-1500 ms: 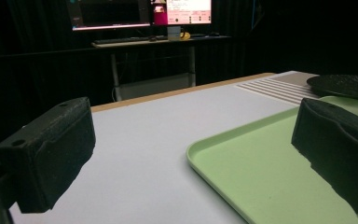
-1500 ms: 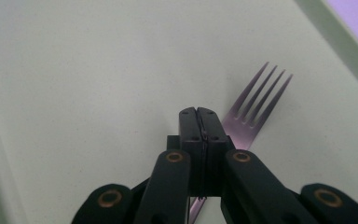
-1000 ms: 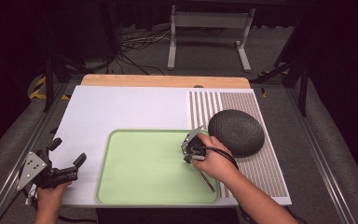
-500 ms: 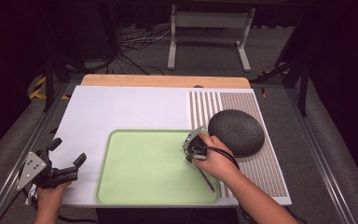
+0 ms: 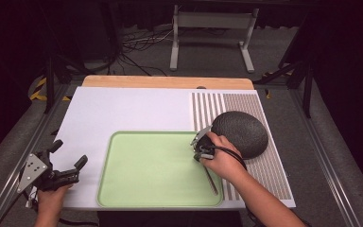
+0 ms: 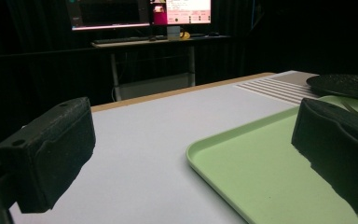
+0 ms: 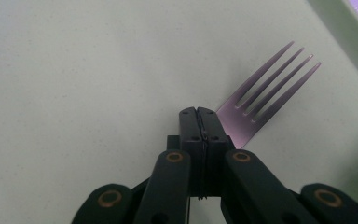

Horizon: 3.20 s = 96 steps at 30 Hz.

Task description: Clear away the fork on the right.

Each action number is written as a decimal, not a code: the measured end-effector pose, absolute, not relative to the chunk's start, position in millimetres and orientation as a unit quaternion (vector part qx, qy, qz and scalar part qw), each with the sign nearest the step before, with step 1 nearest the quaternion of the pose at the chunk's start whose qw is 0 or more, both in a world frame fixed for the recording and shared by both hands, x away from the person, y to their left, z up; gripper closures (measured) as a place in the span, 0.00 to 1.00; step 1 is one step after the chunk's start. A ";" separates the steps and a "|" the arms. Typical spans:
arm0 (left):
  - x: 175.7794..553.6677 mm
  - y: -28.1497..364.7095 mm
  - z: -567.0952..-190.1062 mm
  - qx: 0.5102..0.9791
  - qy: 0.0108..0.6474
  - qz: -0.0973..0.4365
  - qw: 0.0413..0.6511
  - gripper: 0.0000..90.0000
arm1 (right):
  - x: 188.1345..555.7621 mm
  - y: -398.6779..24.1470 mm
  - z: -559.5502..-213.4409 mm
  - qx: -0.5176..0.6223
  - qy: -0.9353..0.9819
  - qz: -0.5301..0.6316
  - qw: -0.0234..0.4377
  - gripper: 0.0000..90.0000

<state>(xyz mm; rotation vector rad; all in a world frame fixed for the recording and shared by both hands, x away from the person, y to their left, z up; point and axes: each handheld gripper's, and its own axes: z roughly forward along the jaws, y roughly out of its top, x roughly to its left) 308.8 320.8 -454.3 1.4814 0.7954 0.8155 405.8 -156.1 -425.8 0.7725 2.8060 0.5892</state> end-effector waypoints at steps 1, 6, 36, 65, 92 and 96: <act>309.0 320.7 -454.3 0.637 0.342 0.352 0.594 0.00 | 406.1 -157.1 -425.8 0.261 0.941 0.199 0.085 1.00; 308.7 320.7 -454.3 0.638 0.342 0.351 0.594 0.00 | 408.9 -163.5 -425.8 0.272 0.937 0.199 0.089 1.00; 309.6 320.2 -454.7 0.640 0.341 0.350 0.593 0.00 | 413.4 -181.7 -423.7 0.311 0.928 0.183 0.097 1.00; 310.1 320.5 -454.2 0.637 0.342 0.349 0.597 0.00 | 390.8 -190.6 -365.2 0.279 0.878 0.353 0.162 0.13; 310.3 319.1 -454.1 0.638 0.341 0.349 0.596 0.00 | 351.7 -269.1 -352.9 0.263 0.803 0.494 0.204 0.09; 310.3 319.5 -454.1 0.638 0.341 0.349 0.596 0.00 | 349.6 -278.6 -358.3 0.256 0.798 0.503 0.212 0.08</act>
